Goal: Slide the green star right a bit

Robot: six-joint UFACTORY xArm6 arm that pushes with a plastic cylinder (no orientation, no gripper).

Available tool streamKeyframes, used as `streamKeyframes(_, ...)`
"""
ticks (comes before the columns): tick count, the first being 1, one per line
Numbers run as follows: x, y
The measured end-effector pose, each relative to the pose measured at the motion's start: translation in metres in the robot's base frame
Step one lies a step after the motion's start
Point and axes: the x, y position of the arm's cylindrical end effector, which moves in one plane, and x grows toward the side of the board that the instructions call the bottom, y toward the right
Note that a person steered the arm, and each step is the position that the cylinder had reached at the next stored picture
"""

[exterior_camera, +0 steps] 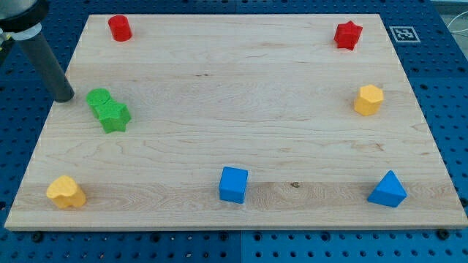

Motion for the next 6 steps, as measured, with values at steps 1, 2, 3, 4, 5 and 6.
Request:
streamKeyframes(1, 0.019, 0.004)
streamKeyframes(2, 0.030, 0.004)
streamKeyframes(3, 0.047, 0.006)
streamKeyframes(4, 0.052, 0.012)
streamKeyframes(5, 0.058, 0.027)
streamKeyframes(6, 0.058, 0.042)
